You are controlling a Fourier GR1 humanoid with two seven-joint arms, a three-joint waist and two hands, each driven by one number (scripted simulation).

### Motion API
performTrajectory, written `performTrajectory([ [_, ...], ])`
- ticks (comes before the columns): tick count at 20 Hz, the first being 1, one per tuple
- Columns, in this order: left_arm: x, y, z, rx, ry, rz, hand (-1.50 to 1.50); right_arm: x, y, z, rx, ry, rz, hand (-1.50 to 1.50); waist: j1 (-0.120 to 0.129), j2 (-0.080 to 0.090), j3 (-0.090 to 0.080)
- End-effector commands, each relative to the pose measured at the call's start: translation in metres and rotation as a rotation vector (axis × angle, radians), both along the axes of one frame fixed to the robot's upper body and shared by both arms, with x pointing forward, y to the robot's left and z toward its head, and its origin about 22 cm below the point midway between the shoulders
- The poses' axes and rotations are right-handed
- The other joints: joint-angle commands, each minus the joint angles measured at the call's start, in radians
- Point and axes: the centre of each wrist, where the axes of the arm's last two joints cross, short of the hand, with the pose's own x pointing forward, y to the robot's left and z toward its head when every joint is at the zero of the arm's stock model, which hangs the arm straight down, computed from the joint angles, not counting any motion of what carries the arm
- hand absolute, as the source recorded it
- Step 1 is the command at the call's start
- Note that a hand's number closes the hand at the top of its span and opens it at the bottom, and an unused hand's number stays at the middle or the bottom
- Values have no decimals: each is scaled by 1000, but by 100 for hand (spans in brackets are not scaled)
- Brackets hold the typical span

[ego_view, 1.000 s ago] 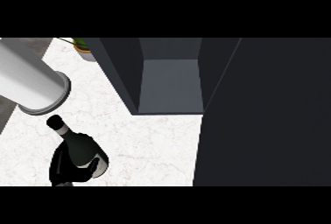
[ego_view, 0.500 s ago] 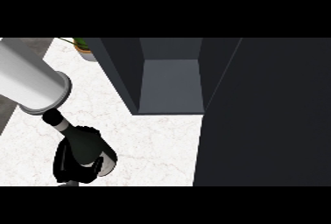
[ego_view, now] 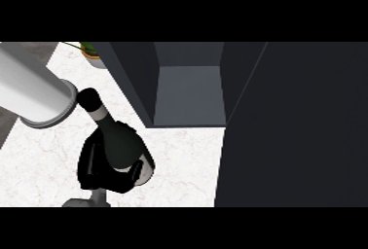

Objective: Pick up the wine, place it into the cabinet and close the cabinet

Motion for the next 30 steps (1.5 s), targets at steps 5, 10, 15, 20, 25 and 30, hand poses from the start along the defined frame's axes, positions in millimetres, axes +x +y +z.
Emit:
performTrajectory([
  [5, 8, -55, 62, -30, 33, -15, 150, -34, -10, 30, 56, -50, 68, -150, -1, 1, 0],
  [10, 50, -72, 72, -13, 90, 36, 150, -35, -8, 24, 78, -40, 58, -150, -15, 5, -1],
  [15, 61, -93, 63, 45, 111, 64, 150, -31, -18, 22, 49, -47, 71, -150, -17, 7, 0],
  [20, 73, -94, 55, 90, 143, 86, 150, -35, -18, 23, 61, -48, 39, -150, -14, 5, -1],
  [25, 76, -112, 32, 100, 165, 84, 150, -28, -16, 24, 60, -35, 65, -150, -20, 8, -1],
  [30, 82, -105, -2, 125, 195, 104, 150, -26, -9, 27, 80, -39, 74, -150, -27, 12, -3],
])
